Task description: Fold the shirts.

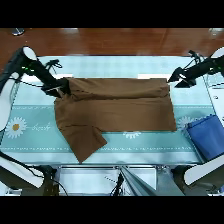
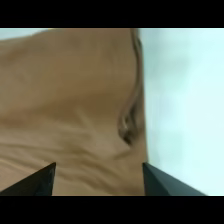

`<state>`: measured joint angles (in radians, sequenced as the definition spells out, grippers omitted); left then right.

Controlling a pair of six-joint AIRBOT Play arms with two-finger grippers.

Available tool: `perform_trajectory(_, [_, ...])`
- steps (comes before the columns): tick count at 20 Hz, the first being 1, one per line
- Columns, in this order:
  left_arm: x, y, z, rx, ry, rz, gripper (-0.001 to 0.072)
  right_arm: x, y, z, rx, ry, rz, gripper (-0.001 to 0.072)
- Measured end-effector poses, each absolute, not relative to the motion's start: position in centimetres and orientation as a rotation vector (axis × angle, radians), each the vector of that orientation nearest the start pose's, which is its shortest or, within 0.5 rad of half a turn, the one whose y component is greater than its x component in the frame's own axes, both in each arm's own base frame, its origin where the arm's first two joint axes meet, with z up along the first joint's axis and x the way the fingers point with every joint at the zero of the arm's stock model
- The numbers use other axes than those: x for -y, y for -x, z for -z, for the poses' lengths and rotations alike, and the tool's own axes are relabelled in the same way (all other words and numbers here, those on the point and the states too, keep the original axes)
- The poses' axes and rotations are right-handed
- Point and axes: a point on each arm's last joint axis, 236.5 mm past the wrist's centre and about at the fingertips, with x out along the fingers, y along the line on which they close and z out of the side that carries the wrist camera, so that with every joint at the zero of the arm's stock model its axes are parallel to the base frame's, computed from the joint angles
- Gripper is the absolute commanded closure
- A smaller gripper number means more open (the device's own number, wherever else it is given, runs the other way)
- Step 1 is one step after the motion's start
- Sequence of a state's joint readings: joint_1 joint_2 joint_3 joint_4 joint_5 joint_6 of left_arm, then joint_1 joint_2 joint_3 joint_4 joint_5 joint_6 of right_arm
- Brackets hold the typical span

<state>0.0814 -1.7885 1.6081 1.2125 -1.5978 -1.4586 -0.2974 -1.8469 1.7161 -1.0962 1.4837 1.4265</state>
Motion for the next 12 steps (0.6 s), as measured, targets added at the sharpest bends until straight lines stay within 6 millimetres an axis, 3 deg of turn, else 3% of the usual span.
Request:
perform_trajectory(2, [3.4,-37.8,3.6,-1.721,0.332,0.267,0.0001,4.2,-43.5,2.6,-1.485,-0.51,-0.154,0.0084])
perform_trajectory(4, [1.7,-34.4,3.6,-1.736,0.377,0.216,0.0002,4.7,-40.6,2.7,-1.482,-0.511,-0.107,0.0084])
perform_trajectory(7, [-0.3,-29.0,5.0,-1.703,0.531,0.085,0.0002,2.7,-35.5,3.7,-1.461,-0.544,-0.107,0.0084])
perform_trajectory(9, [-0.1,-26.1,6.1,-1.656,0.673,0.035,0.0002,1.0,-32.9,4.4,-1.428,-0.59,-0.111,0.0084])
perform_trajectory(12, [2.3,-23.1,7.7,-1.6,0.833,0.064,0.0003,-1.4,-30.7,4.6,-1.363,-0.664,-0.13,0.0084])
